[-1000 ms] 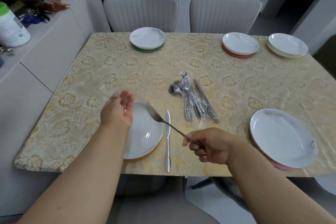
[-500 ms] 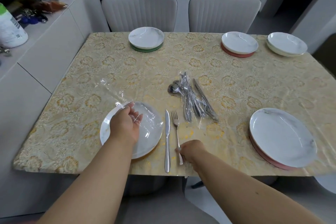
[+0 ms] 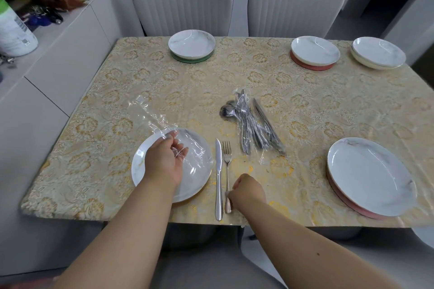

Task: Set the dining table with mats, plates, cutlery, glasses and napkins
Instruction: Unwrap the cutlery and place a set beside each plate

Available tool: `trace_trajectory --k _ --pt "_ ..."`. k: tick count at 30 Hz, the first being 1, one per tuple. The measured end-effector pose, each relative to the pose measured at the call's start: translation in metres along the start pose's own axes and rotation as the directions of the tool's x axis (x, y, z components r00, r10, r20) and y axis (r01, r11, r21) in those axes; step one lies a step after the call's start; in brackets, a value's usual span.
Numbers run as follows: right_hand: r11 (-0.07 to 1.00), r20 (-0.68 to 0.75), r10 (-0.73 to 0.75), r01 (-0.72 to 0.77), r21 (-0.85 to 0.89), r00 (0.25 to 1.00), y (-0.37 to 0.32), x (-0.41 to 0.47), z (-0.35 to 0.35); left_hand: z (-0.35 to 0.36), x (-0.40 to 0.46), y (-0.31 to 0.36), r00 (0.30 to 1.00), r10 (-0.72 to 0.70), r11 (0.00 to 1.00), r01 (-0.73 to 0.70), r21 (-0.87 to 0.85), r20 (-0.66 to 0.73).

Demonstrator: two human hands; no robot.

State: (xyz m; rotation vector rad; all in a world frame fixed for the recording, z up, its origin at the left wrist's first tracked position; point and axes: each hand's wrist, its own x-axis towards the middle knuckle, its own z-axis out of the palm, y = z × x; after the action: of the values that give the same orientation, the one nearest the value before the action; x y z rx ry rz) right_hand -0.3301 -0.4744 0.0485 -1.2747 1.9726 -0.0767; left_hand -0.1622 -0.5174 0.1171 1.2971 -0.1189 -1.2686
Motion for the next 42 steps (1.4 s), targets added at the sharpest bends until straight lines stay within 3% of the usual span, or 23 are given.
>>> trace_trajectory --k 12,16,18,21,24,28,32,37,40,42 --pt "0.992 0.024 -0.004 0.007 -0.127 1.0 -0.001 0.002 -0.001 -0.003 0.0 -0.007 0.998 0.046 0.983 -0.053 0.175 0.041" --pt "0.992 -0.007 0.001 -0.001 -0.125 1.0 -0.005 0.002 -0.013 -0.002 -0.007 -0.008 0.994 0.096 0.917 -0.112 0.384 0.06" --pt "0.99 -0.098 -0.042 0.054 0.13 0.994 -0.015 0.001 -0.03 0.004 -0.013 -0.01 0.99 0.101 0.879 -0.135 0.458 0.1" --pt "0.781 -0.046 -0.163 0.157 0.604 0.986 -0.035 -0.01 -0.064 0.023 -0.021 -0.021 0.979 0.057 0.838 -0.152 0.524 0.193" --pt "0.695 -0.024 -0.276 0.217 0.685 0.961 -0.036 -0.019 -0.086 0.05 -0.027 -0.037 0.963 0.031 0.827 -0.175 0.534 0.267" --pt "0.634 -0.175 -0.075 0.182 0.751 0.982 -0.004 0.006 -0.112 0.083 -0.028 -0.056 0.943 -0.038 0.824 -0.157 0.544 0.329" --pt "0.733 -0.316 0.143 0.115 0.671 0.938 0.043 0.06 -0.155 0.095 -0.021 -0.075 0.941 -0.085 0.78 -0.141 0.61 0.327" --pt "0.9 -0.311 0.215 -0.064 0.431 0.926 0.077 0.13 -0.183 0.087 0.004 -0.1 0.973 -0.047 0.612 -0.151 0.776 0.226" --pt "0.984 -0.383 0.177 -0.175 0.042 0.907 0.066 0.137 -0.186 0.088 0.012 -0.104 0.975 0.039 0.426 -0.214 0.879 0.218" --pt "0.948 -0.534 -0.011 -0.16 -0.274 0.846 0.053 0.128 -0.182 0.096 0.017 -0.104 0.971 0.077 0.287 -0.241 0.927 0.228"
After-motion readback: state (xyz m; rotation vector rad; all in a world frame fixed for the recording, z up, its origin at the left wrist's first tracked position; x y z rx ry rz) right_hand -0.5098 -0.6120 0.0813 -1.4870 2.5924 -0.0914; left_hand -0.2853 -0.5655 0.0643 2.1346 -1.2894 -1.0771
